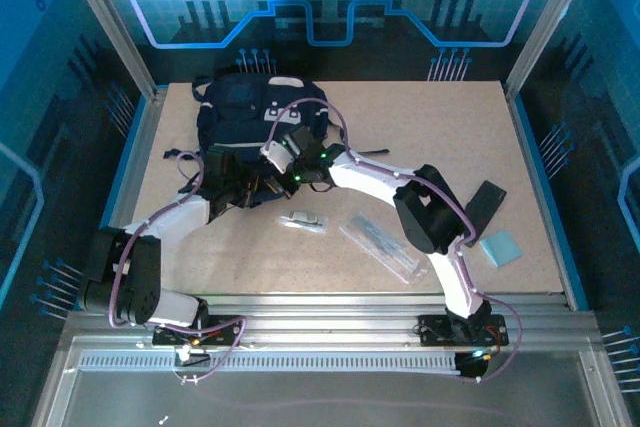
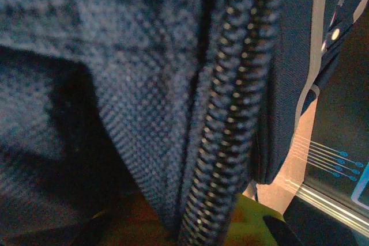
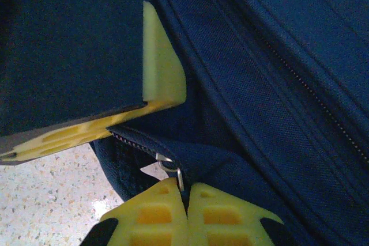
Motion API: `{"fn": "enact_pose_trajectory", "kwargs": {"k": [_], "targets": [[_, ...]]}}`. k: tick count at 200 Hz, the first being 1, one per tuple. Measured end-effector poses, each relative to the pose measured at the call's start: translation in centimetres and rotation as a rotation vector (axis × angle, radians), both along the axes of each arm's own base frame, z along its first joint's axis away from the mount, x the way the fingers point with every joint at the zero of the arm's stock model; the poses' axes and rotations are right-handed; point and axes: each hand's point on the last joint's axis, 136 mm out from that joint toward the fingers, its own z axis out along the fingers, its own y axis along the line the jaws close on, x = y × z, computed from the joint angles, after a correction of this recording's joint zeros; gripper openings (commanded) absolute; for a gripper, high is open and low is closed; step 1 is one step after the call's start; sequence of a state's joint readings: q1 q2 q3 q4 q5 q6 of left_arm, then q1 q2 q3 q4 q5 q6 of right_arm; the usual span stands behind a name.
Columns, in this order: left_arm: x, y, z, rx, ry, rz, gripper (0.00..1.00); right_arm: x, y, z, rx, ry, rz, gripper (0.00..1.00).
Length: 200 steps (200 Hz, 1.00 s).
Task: Pack books, pencil case, and school supplies into a backpack
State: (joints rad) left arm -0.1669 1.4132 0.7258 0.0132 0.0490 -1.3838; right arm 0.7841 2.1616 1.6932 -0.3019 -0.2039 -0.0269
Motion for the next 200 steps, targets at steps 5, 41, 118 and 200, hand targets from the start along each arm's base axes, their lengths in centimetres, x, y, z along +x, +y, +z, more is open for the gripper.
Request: {"fn": "enact_pose_trajectory", "kwargs": {"k": [5, 41, 118, 200], "targets": [[0.0, 0.0, 0.1, 0.002, 0.001, -0.004, 0.00, -0.2, -0.3, -0.1, -0.001, 0.004, -0.002, 0.00], [0.1, -0.6, 0.7, 0.006, 0.001, -0.053, 0.00, -0.7, -2.5, -0.5, -0.008, 0.048, -0.047, 0.00], [0.1, -1.0, 1.7, 0.015, -0.015, -0.100, 0.00, 1.5, -6.4, -1.3, -0.039, 0.098, -0.138, 0.00], [-0.4, -0.8, 4.3, 0.042, -0.064, -0.133, 0.00, 5.2, -13.7, -2.7, -0.141, 0.135, -0.296, 0.00]]}}
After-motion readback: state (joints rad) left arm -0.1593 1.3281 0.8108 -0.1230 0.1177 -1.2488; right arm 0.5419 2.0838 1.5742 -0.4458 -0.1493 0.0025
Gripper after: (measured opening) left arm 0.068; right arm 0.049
